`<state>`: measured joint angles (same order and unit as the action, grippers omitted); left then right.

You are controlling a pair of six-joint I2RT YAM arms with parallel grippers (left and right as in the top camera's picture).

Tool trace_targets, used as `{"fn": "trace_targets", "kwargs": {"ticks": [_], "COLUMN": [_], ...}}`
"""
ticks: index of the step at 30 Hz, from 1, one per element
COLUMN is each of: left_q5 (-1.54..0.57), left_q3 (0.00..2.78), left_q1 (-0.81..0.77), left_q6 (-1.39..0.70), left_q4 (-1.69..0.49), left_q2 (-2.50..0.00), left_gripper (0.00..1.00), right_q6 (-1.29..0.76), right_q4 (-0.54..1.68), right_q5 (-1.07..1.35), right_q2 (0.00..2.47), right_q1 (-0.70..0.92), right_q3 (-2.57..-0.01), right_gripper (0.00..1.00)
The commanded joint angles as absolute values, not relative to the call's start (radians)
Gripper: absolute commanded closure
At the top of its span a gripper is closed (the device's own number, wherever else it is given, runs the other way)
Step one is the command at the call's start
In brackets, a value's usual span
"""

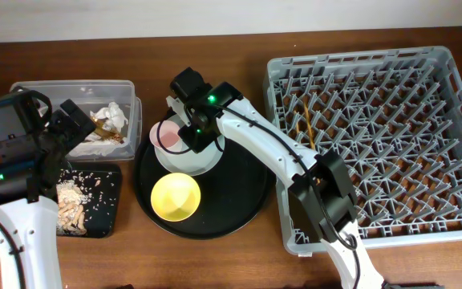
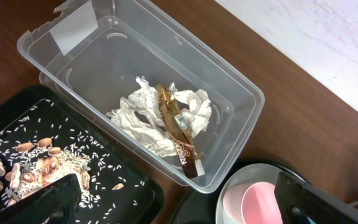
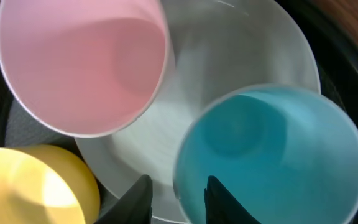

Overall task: Sort waste into correct bins and load items into the dishwasher rack
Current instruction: 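Move the right gripper over the cups and grasp the blue cup, then carry the blue cup over the rack's top-left corner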

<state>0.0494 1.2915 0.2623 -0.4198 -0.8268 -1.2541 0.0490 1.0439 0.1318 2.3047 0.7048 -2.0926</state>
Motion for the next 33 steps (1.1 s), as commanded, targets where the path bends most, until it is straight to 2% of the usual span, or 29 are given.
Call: {"fn": "trace_targets", "kwargs": {"ticks": [1,7,13,16,20,26,29,33], "left_q5": [0.042,0.042,0.042,0.042,0.042,0.042,0.042,0.042], "left_q3": [1.302,1.302,1.302,1.302,1.302,1.302,1.302,1.302], "left_q1": [0.268,0.268,0.268,0.268,0.268,0.268,0.268,0.268], "left_q6": [-0.422,-0.422,-0.422,-0.422,-0.422,-0.422,-0.422,-0.422], "left_q4": [-0.826,-0.826,-0.826,-0.826,-0.826,-0.826,-0.826,-0.826], "left_q2": [-1.249,-1.249,-1.249,-1.249,-1.249,-1.249,-1.249,-1.249], "left_gripper": [0.01,0.01,0.01,0.01,0.01,0.01,0.01,0.01], "right_q6": [0.084,0.098,0.097,0.097,0.097,0.098,0.111,0.186], "right_q4": [1.032,1.032,1.036,1.042,1.066,1.249,1.306,1.362], "right_q5": [0.117,0.103,0.093,0.093,0.078,0.083,0.192,0.599], "right_q2": [2.317,2.326,2.329,2.329,2.296,2.159,2.113,2.1], "right_q1": [0.706,0.706,0.706,0.704,0.695,0.624,0.529,0.307], "right_q3": [-2.096,-2.083,-2.064,-2.064,-2.085,-2.286,-2.36,-2.362], "right_gripper": [0.7,0.71,0.85,0.96,0.96,0.96,0.96,0.96]}}
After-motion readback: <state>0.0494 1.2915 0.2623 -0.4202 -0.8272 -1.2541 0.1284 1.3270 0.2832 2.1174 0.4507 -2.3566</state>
